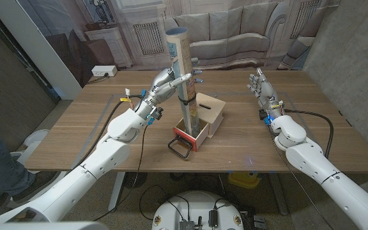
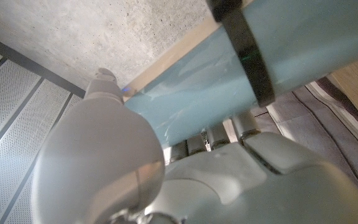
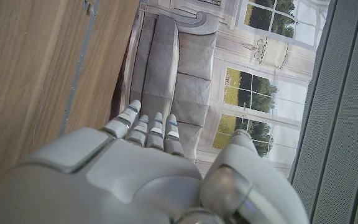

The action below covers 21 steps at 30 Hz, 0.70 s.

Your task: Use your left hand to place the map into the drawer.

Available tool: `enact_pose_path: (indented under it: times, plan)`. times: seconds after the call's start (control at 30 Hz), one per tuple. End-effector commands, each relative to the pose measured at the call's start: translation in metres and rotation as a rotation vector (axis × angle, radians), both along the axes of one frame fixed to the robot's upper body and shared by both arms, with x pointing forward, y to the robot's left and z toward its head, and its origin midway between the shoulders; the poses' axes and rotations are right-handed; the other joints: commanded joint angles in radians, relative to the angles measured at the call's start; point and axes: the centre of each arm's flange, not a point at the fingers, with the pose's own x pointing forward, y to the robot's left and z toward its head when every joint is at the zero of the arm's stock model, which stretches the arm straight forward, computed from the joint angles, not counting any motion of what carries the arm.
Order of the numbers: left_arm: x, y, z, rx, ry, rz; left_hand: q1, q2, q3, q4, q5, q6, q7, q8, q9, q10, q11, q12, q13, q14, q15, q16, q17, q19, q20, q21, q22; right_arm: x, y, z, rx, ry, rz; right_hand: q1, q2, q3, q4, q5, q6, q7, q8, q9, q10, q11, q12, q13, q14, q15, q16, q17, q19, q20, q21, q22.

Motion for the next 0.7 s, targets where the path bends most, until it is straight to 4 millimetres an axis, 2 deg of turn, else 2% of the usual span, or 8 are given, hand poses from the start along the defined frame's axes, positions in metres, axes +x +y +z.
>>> enact_pose_path:
  times: [0.03,0.13,0.17,0.23,0.37,0.47,0.7]
  plan:
    - [-0.004,-0.0003,-0.0033,0.009,-0.001,0.0,-0.017,0.0,-0.011,0.007,0.008,-0.045,0.003,-0.002,0.002,-0.034,0.008,0.001,0.0,-0.034,0.007,0.002,0.001,-0.03,0.006,-0.006,0.004,-0.0044,-0.0003,-0.0019,0.001,-0.004,-0.003,0.001,0.003,0.001,-0.006,-0.001,0.002,0.001,-0.002,0.003,0.009,0.001,0.003,0.002,0.003,0.001,-0.002,0.003,0.011,-0.014,-0.004,0.002]
    - [-0.0046,-0.0004,-0.0036,0.023,-0.003,-0.003,-0.031,-0.005,-0.02,0.012,0.01,-0.092,0.005,-0.004,0.001,-0.072,0.018,0.001,-0.001,-0.067,0.025,0.001,0.0,-0.054,0.017,-0.006,0.004,-0.0058,-0.0003,-0.0026,0.003,-0.003,-0.003,0.001,0.003,0.001,-0.006,-0.001,0.001,0.001,-0.002,0.003,0.008,0.0,0.002,0.002,0.003,0.001,-0.002,0.003,0.011,-0.014,-0.004,0.002]
    - [-0.0048,-0.0006,-0.0038,0.027,-0.002,-0.005,-0.043,-0.009,-0.028,0.018,0.011,-0.122,0.005,-0.005,0.001,-0.09,0.033,0.002,-0.002,-0.086,0.024,0.002,0.001,-0.071,0.024,-0.007,0.004,-0.0063,-0.0003,-0.0028,0.002,-0.004,-0.004,0.001,0.003,0.001,-0.006,-0.001,0.001,0.001,-0.002,0.003,0.008,0.001,0.002,0.002,0.002,0.001,-0.002,0.003,0.011,-0.014,-0.004,0.002]
    - [-0.0055,-0.0006,-0.0043,0.033,-0.001,-0.005,-0.055,-0.012,-0.035,0.023,0.013,-0.147,0.01,-0.002,0.0,-0.122,0.045,0.0,-0.003,-0.113,0.031,0.001,0.001,-0.098,0.034,-0.01,0.004,-0.0073,-0.0002,-0.0032,-0.001,-0.006,-0.005,0.001,0.003,0.001,-0.006,-0.001,0.001,0.001,-0.002,0.003,0.008,0.0,0.002,0.002,0.002,0.0,-0.002,0.003,0.011,-0.014,-0.004,0.002]
    - [-0.0068,-0.0002,-0.0055,0.034,0.002,0.004,-0.067,-0.015,-0.044,0.028,0.018,-0.188,0.041,-0.003,-0.002,-0.149,0.071,0.004,-0.004,-0.137,0.036,0.003,0.001,-0.135,0.047,-0.013,0.003,-0.009,-0.0002,-0.0042,-0.001,-0.005,-0.006,0.001,0.003,0.001,-0.006,-0.001,0.002,0.001,-0.002,0.003,0.007,0.0,0.002,0.002,0.002,0.0,-0.003,0.003,0.011,-0.014,-0.005,0.002]
    - [-0.0081,0.0014,-0.006,0.029,0.001,0.018,-0.075,-0.015,-0.048,0.032,0.02,-0.205,0.043,-0.001,-0.003,-0.166,0.08,0.005,-0.005,-0.158,0.039,0.003,0.001,-0.164,0.059,-0.016,0.003,-0.01,-0.0004,-0.0047,0.005,-0.004,-0.007,0.001,0.003,0.001,-0.006,-0.002,0.001,0.001,-0.002,0.003,0.008,0.001,0.002,0.002,0.002,0.0,-0.003,0.003,0.011,-0.014,-0.005,0.002]
    - [-0.0105,0.0024,-0.0061,0.029,-0.007,0.036,-0.092,-0.015,-0.058,0.04,0.025,-0.223,0.039,0.005,-0.005,-0.196,0.081,0.007,-0.007,-0.198,0.041,0.003,0.0,-0.224,0.078,-0.019,0.004,-0.0115,-0.0006,-0.0046,-0.001,-0.01,-0.008,0.001,0.004,0.0,-0.007,-0.002,0.001,0.001,-0.002,0.003,0.008,0.0,0.002,0.002,0.003,0.001,-0.002,0.004,0.011,-0.014,-0.005,0.002]
